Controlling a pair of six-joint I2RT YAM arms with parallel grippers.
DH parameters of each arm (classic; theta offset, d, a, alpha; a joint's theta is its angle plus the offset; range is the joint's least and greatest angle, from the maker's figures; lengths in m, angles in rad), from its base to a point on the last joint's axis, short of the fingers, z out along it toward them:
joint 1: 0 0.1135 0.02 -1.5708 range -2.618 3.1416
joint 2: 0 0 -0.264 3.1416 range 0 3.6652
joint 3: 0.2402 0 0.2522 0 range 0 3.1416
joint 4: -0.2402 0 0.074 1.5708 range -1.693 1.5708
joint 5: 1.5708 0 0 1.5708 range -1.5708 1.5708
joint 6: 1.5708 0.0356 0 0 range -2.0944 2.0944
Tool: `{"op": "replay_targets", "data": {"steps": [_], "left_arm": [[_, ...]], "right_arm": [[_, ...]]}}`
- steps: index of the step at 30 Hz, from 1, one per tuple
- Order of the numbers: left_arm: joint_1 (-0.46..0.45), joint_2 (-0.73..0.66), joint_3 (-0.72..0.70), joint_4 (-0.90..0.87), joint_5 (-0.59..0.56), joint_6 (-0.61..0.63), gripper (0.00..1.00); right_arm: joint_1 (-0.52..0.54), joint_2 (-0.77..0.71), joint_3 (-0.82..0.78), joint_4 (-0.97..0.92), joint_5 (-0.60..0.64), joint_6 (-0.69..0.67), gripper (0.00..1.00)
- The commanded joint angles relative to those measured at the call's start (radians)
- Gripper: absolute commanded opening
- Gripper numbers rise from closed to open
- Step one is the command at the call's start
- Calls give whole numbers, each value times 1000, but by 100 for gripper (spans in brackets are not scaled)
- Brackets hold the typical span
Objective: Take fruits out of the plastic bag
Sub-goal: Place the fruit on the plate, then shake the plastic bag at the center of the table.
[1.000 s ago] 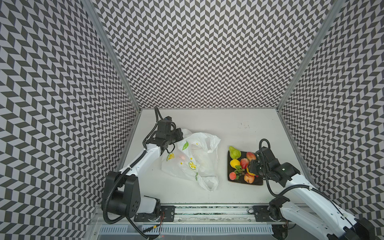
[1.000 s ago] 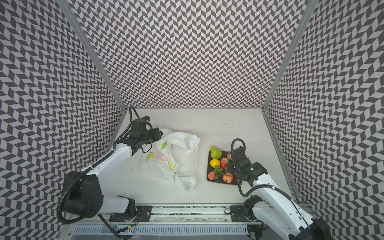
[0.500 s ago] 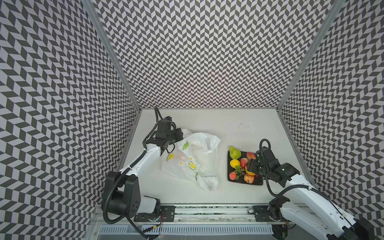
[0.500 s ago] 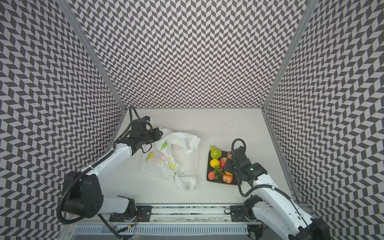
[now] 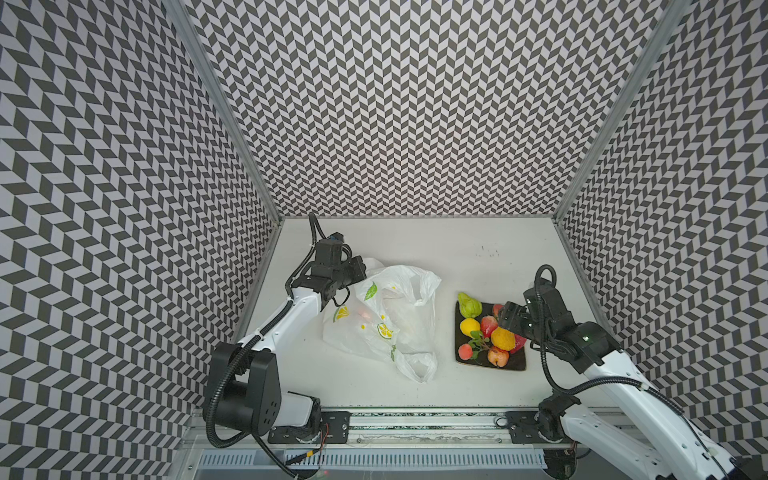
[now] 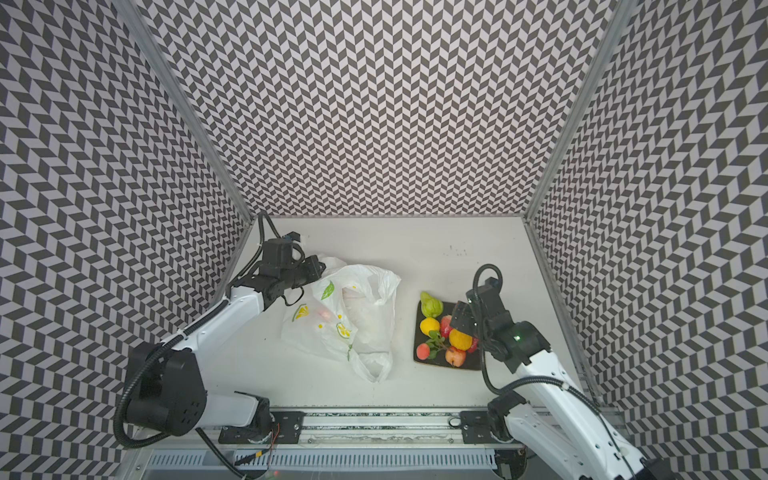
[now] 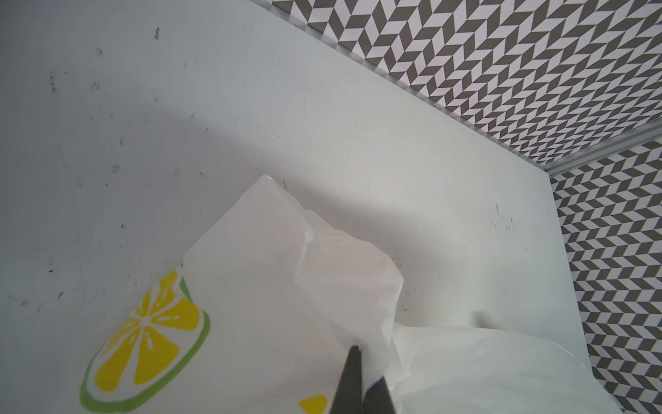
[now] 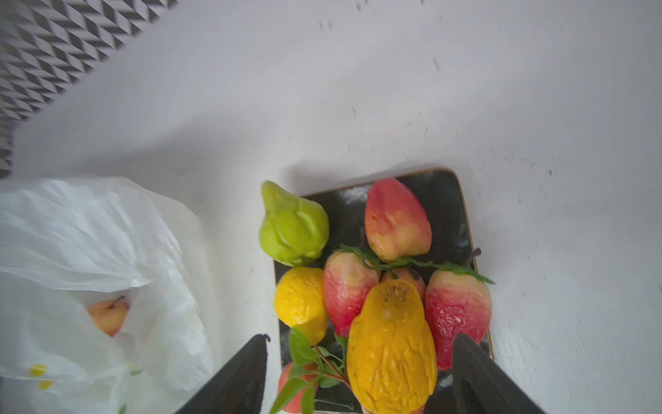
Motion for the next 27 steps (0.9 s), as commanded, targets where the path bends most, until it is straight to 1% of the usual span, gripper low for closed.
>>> {"op": "replay_targets", "data": {"steps": [1, 4, 6, 8, 9, 11, 13, 17, 19, 22, 25, 27], "left_arm": [[6, -8, -9, 22, 8, 0, 0], [6, -3, -9, 28, 10, 0, 0], [6, 0, -9, 29, 12, -1, 0], [6, 2, -8, 28, 15, -3, 0], [6, 1, -9, 29, 16, -3, 0], [4, 0, -10, 25, 17, -1, 0], [4, -1, -13, 23, 17, 4, 0], [4, -4, -16, 14, 24, 18, 0], [4, -10, -16, 18, 42, 28, 0], [-1, -24, -14, 33, 78, 47, 0], [-13, -39, -11, 48, 111, 71, 0], [-24, -47, -10, 56, 132, 85, 0]], "right_arm": [[-3, -36, 62, 109, -43, -141, 76], [8, -20, 66, 232, -181, -260, 67], [52, 17, 68, 302, -231, -315, 65], [153, 60, 69, 375, -219, -370, 62], [228, 85, 68, 421, -191, -407, 61], [345, 144, 57, 515, -144, -464, 60], [429, 221, 34, 611, -142, -495, 59], [498, 390, 18, 781, -149, -471, 57], [505, 486, 39, 818, -156, -430, 55], [503, 624, 76, 834, -122, -368, 51], [502, 709, 72, 897, -77, -319, 47], [502, 753, 66, 949, -82, -324, 47]]}}
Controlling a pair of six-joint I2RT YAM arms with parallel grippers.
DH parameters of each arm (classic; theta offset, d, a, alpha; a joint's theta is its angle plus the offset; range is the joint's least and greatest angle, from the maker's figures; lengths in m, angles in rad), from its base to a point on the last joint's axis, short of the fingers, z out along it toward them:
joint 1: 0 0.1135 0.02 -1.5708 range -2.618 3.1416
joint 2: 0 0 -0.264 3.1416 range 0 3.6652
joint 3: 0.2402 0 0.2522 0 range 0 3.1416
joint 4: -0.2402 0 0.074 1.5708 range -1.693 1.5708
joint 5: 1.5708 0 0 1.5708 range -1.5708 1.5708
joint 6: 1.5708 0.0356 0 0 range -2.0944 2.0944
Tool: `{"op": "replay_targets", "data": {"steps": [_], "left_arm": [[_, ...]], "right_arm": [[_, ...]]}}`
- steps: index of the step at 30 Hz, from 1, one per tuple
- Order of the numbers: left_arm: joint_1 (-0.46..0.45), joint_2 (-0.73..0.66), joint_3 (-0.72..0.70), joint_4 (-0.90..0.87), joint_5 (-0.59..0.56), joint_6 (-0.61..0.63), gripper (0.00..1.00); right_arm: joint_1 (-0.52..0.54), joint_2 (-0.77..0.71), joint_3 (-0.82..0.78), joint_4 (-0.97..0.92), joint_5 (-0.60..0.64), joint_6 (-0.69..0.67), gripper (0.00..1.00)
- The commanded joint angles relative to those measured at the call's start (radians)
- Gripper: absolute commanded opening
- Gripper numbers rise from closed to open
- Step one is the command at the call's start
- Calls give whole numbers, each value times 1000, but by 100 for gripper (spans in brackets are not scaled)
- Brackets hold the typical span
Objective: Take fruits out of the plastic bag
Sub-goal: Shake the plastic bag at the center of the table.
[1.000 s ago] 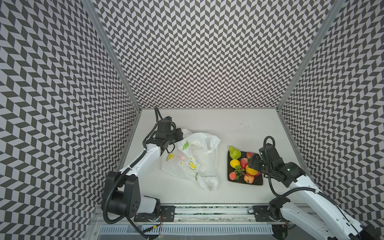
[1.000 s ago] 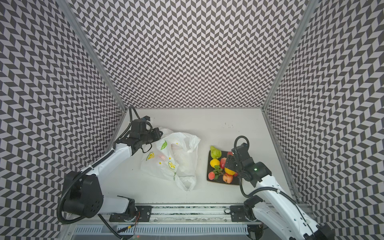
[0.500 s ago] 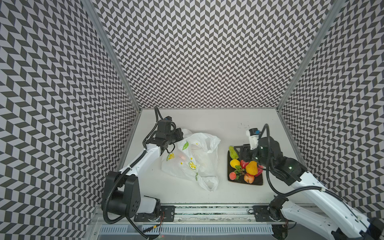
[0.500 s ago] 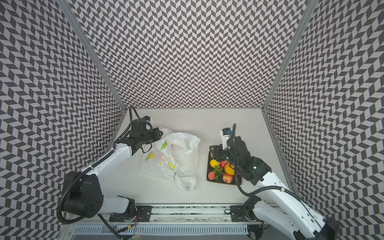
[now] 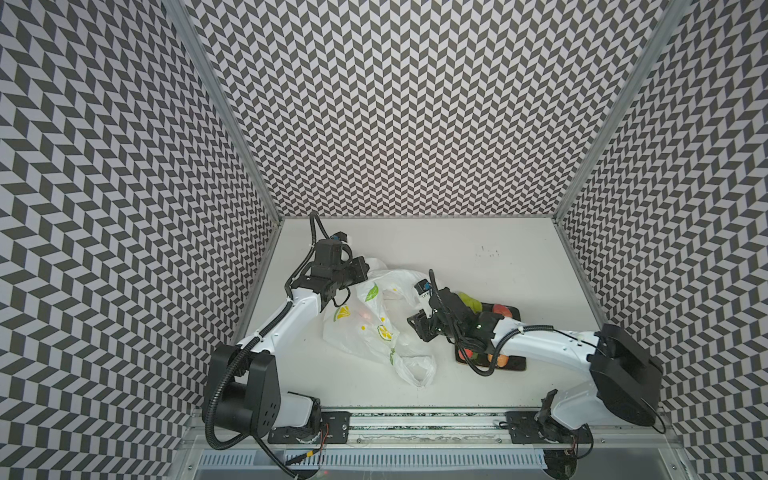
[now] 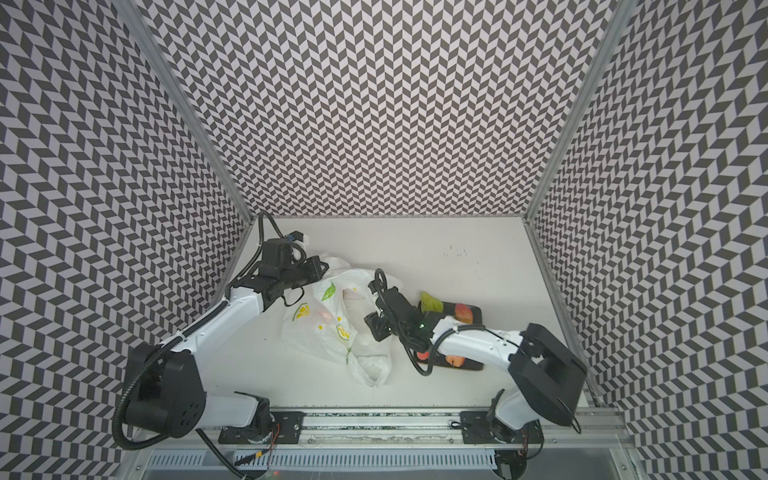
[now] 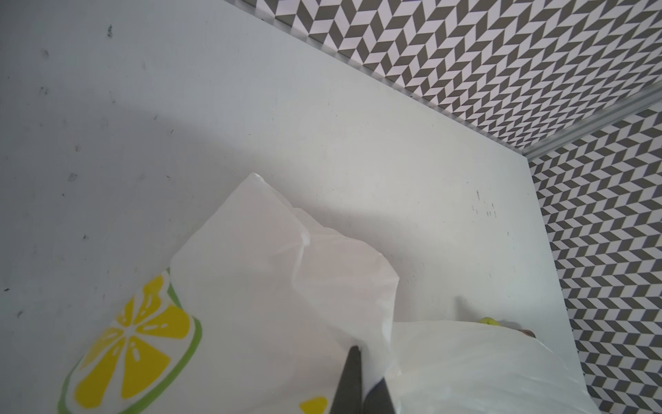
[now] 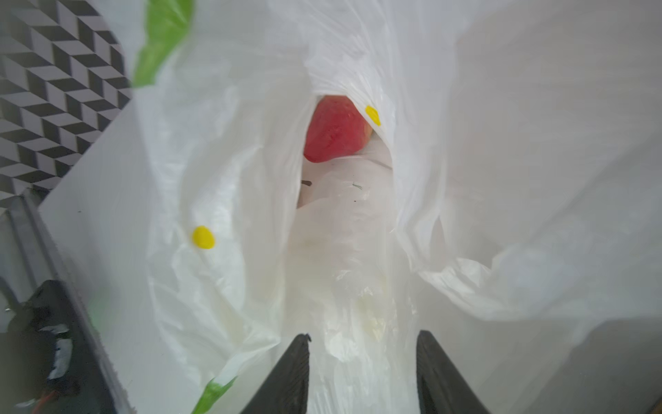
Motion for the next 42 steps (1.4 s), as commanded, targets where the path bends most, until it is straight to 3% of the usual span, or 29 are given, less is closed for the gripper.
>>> {"op": "replay_targets", "data": {"steps": [1, 12, 20, 30, 36, 42], "left_arm": [[-21, -35, -9, 44, 64, 45, 0], [-92, 2, -9, 77, 136, 55, 0], [-92, -10, 20, 44, 148, 67, 0], [-166, -112, 111, -13, 129, 85, 0], [-197, -176, 40, 2, 116, 67, 0], [-194, -155, -22, 15, 81, 66, 0]], "right_arm": [[0, 48, 16, 173, 23, 25, 46], [2, 204, 30, 351, -22, -40, 49], [-14, 284, 96, 347, 3, 166, 64], [-18, 163, 19, 433, 19, 160, 71], [-18, 109, -51, 403, 18, 159, 75], [-18, 116, -35, 338, 17, 182, 75]]}}
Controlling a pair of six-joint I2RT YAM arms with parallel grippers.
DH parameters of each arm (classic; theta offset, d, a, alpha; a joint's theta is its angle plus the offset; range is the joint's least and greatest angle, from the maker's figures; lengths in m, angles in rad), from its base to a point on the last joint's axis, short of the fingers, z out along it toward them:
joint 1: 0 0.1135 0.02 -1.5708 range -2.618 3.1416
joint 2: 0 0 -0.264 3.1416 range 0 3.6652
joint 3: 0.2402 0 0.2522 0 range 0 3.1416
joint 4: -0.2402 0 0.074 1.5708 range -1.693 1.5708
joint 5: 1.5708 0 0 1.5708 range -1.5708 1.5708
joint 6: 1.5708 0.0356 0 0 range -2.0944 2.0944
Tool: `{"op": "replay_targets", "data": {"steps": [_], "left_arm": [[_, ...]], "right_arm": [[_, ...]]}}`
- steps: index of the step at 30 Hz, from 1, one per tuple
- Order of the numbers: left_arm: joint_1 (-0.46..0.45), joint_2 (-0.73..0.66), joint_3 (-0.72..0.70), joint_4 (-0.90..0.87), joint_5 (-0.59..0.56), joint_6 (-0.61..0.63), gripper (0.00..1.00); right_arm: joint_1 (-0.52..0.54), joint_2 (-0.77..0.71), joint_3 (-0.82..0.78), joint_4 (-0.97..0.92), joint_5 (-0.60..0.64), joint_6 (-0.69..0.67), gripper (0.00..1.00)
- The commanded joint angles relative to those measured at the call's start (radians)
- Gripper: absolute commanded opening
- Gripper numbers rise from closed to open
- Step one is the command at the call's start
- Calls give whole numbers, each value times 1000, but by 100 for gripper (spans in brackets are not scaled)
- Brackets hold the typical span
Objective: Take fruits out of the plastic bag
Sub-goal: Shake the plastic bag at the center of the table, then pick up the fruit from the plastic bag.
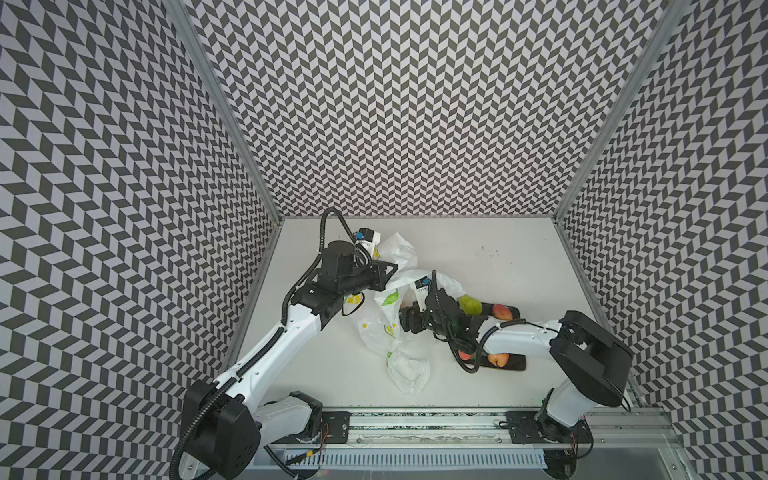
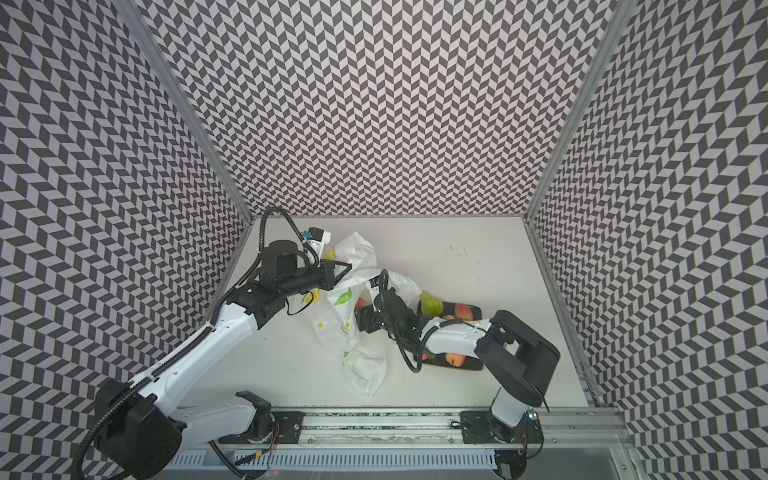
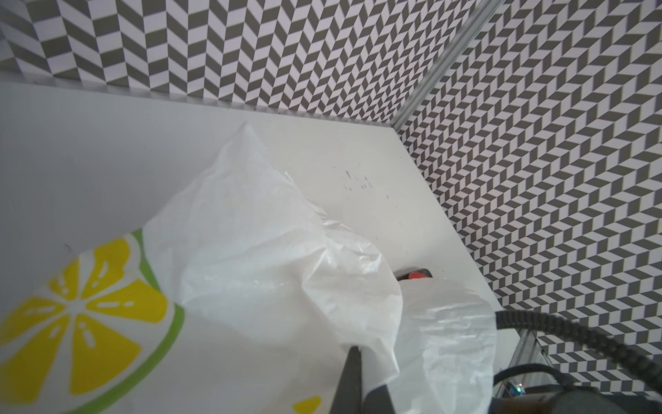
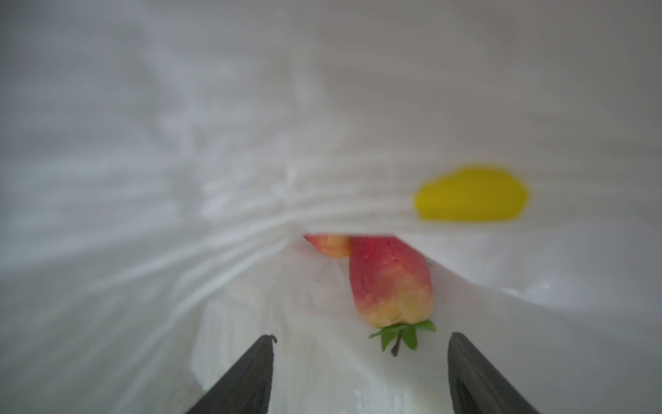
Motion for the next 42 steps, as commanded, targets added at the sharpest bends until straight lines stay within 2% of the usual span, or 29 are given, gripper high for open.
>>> {"op": "replay_targets", "data": {"steps": [1, 6, 12, 15, 19, 25, 34, 40, 42], "left_arm": [[-1, 25, -18, -3, -32, 5, 0], [0, 60, -27, 3, -42, 15, 0], [0, 53, -32, 0, -44, 21, 0], [0, 54, -32, -1, -40, 21, 0], [-1, 57, -32, -1, -39, 21, 0], [1, 56, -34, -3, -42, 21, 0], [1, 86, -51, -4, -68, 21, 0], [20, 104, -49, -11, -94, 6, 0], [28, 104, -52, -12, -100, 0, 0]], "right_arm": [[-2, -6, 16, -20, 14, 21, 75], [-2, 11, 53, -79, -10, -8, 74], [-2, 32, 76, -74, 30, -188, 76], [-13, 82, 122, -99, 13, -229, 77], [-16, 153, 197, -133, -1, -230, 76], [-16, 233, 262, -151, 52, -206, 76], [-15, 274, 208, 84, 3, -238, 75], [-14, 305, 199, 111, -29, -259, 66], [-15, 307, 191, 116, -34, -251, 66]]}}
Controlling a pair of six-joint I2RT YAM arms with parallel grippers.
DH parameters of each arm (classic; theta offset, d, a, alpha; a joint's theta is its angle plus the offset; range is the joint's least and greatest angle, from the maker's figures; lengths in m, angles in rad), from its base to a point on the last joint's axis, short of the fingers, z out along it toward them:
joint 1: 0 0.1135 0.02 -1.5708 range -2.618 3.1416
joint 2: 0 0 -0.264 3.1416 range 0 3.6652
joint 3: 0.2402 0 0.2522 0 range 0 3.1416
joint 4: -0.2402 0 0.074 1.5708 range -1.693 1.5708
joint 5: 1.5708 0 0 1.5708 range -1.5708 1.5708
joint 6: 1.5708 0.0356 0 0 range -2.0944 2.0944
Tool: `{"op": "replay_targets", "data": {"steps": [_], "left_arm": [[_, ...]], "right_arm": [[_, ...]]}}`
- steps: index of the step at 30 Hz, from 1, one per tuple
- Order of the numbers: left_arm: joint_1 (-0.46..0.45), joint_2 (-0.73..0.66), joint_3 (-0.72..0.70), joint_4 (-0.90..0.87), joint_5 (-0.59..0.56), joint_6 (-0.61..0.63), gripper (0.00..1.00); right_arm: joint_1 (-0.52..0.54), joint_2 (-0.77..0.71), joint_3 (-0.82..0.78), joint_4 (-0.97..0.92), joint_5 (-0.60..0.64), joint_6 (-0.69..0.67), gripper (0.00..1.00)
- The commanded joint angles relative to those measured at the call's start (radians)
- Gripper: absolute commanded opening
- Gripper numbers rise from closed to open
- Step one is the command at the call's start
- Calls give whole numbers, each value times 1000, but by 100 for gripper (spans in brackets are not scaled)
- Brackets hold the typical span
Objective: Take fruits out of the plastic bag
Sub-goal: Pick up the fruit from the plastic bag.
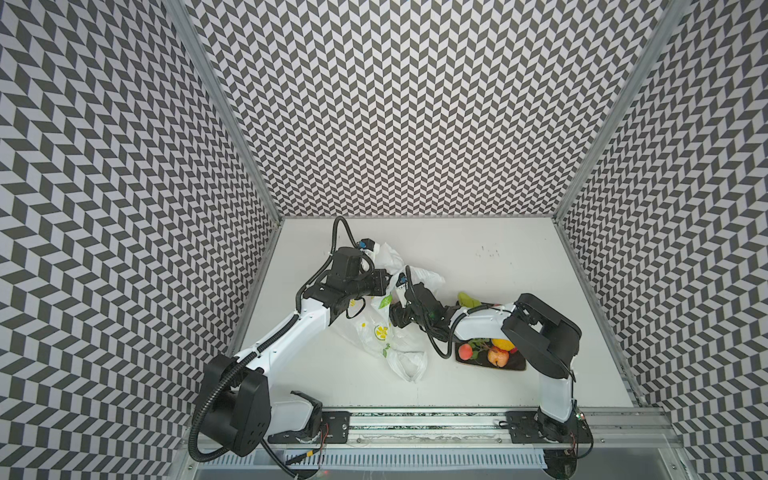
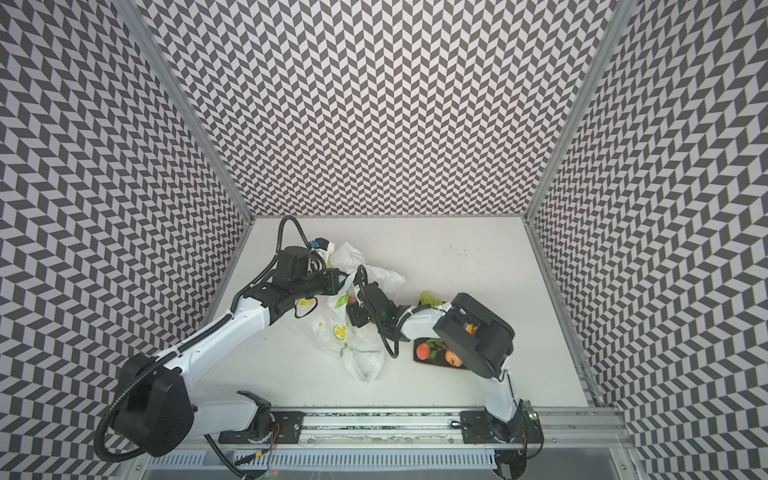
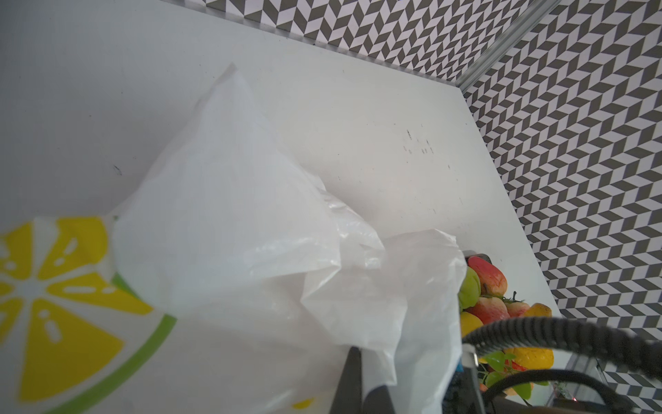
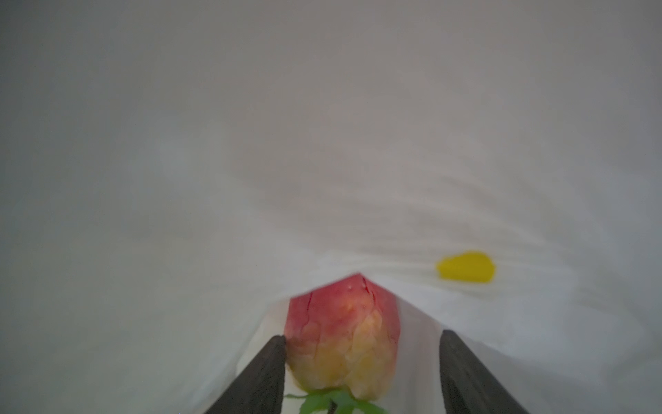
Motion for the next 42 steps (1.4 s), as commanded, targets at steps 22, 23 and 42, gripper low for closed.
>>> {"op": "replay_targets", "data": {"steps": [22, 23, 42], "left_arm": [[39, 45, -24, -5, 63, -22, 0], [39, 48, -24, -5, 67, -22, 0], [39, 53, -32, 7, 64, -25, 0]], "right_arm": [[1, 66, 3, 214, -31, -205, 80], [0, 73, 13, 207, -31, -210, 79], [1, 108, 32, 191, -66, -245, 47]]}}
